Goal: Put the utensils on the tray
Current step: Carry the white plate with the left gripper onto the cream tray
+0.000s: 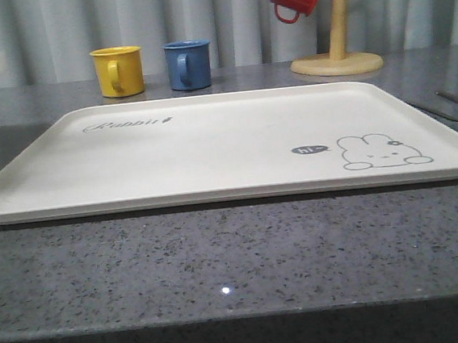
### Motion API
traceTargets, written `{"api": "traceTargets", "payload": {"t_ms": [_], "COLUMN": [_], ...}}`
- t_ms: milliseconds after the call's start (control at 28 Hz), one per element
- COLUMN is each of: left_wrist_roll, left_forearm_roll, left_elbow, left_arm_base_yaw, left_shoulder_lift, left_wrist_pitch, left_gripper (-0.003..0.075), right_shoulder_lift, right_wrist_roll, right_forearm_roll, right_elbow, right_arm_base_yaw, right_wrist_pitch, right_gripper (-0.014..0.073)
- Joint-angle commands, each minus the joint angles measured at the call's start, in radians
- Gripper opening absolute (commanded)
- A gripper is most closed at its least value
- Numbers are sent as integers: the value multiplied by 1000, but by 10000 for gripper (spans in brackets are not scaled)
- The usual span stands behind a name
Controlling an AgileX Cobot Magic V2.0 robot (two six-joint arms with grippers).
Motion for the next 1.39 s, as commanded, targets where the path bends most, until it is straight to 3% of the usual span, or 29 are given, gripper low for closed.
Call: {"api": "traceTargets", "payload": {"t_ms": [0, 463, 927, 1034, 1248, 1355], "left_wrist_roll": [-13, -13, -13, -13, -61, -63], "left_forearm_roll": [9, -23, -68, -88, -72, -70], "left_elbow": [-95, -120, -120, -120, -163, -192], "left_arm_base_yaw": [-91, -384, -413, -413, -413, -409], "left_shoulder_lift": [-43, 14, 219, 236, 224, 205], "left_wrist_pitch": [-24, -136, -14, -14, -3, -6], "left_gripper": [-18, -18, -11, 64, 344, 400], "right_shoulder_lift": [18, 18, 18, 18, 18, 18], "right_wrist_roll": [-5, -5, -5, -5, -5, -5], "right_forearm_roll": [-3, -3, -3, -3, -3, -3], "right_elbow": [-37, -37, -37, -37, -37, -37], "right_arm_base_yaw": [-4, -4, -4, -4, -4, -4], "right_wrist_pitch": [-76, -76, -76, -76, -76, -76], "right_gripper": [654, 654, 654, 654, 654, 654]}}
